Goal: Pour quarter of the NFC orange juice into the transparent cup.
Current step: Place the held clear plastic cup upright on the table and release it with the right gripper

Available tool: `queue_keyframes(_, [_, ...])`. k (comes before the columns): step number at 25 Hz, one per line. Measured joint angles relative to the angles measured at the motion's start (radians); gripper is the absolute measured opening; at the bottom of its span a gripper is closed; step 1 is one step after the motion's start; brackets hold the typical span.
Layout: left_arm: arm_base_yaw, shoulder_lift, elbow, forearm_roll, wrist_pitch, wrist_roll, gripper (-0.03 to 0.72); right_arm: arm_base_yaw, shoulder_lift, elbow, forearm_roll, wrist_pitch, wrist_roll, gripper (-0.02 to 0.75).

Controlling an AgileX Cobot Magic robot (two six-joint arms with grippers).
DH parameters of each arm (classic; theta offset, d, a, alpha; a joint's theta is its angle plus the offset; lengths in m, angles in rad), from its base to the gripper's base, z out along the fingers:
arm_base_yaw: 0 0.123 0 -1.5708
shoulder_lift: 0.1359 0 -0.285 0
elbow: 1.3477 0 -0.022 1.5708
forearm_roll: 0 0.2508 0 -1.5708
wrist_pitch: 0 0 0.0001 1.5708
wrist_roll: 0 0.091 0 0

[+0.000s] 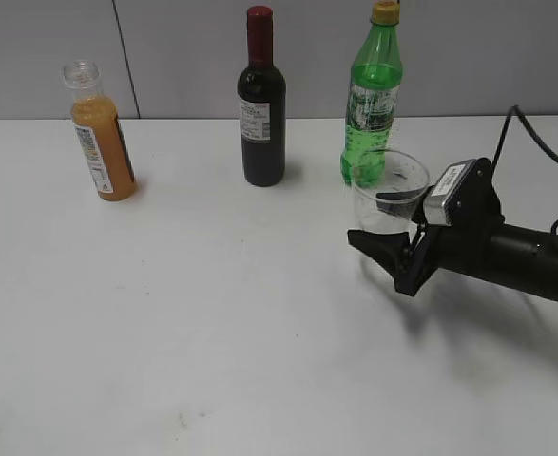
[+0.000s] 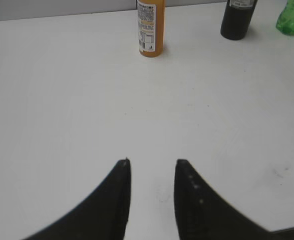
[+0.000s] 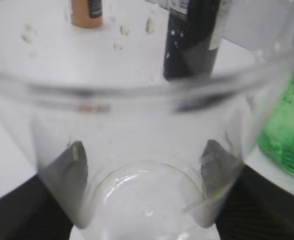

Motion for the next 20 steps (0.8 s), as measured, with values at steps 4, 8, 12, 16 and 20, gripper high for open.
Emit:
queue_keyframes(4, [0.000, 0.000, 0.000, 0.000, 0.000, 0.000, 0.236, 0.001, 0.000, -0.035, -0.146, 0.000, 0.001, 0.537])
queue_keyframes(8, [0.000, 0.000, 0.000, 0.000, 0.000, 0.000, 0.236, 0.031, 0.000, -0.115, -0.254, 0.001, 0.047, 0.537])
queue_keyframes(12, [0.000, 0.000, 0.000, 0.000, 0.000, 0.000, 0.236, 0.087, 0.000, -0.209, -0.283, 0.002, 0.154, 0.537])
queue_keyframes(16, [0.000, 0.000, 0.000, 0.000, 0.000, 0.000, 0.236, 0.156, 0.004, -0.290, -0.295, 0.001, 0.240, 0.537])
queue_keyframes(20, [0.000, 0.000, 0.000, 0.000, 0.000, 0.000, 0.236, 0.203, 0.056, -0.377, -0.322, -0.002, 0.328, 0.537])
